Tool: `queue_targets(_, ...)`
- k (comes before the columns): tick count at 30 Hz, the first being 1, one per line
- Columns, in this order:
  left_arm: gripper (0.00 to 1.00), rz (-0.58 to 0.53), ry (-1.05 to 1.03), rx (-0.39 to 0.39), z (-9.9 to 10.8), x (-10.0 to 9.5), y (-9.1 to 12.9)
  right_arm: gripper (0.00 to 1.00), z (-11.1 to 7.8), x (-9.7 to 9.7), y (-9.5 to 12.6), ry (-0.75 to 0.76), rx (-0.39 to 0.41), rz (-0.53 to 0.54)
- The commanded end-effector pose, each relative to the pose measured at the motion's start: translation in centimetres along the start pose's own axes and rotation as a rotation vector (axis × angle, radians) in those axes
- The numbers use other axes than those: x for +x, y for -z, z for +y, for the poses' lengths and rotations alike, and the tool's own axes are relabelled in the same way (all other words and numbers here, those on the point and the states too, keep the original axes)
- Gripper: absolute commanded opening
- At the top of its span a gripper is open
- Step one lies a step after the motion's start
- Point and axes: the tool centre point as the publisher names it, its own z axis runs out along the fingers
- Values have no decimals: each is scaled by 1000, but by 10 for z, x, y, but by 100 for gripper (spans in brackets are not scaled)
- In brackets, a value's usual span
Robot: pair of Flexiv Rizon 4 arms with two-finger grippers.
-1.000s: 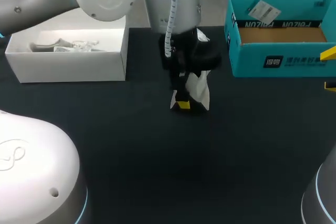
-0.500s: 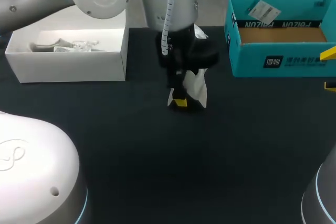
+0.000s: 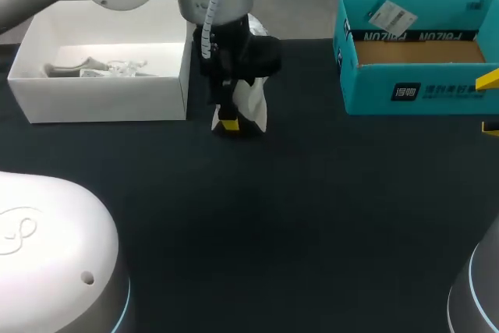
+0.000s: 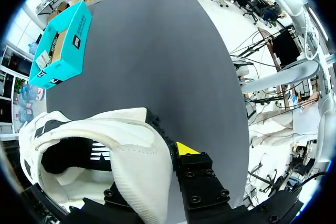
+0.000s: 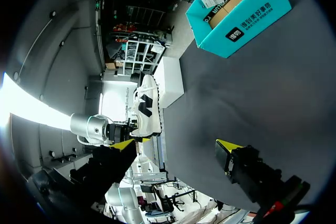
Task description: Take the shoe out of the shoebox, open the shoe tongue, remove and reinsert the insole, then place the shoe into the shoebox
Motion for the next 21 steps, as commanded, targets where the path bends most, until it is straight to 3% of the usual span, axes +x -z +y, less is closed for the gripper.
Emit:
queue_targets(1,0,-11,14,1,35,-10,7,100,-2,0,0,-1,-3,-3)
queue_targets(9,0,-13,39,-12,85,-42,11,100,-2,0,0,-1,-3,-3)
queue_targets(21,0,-23,89,-27,179,-89,25,100,-2,0,0,-1,-3,-3)
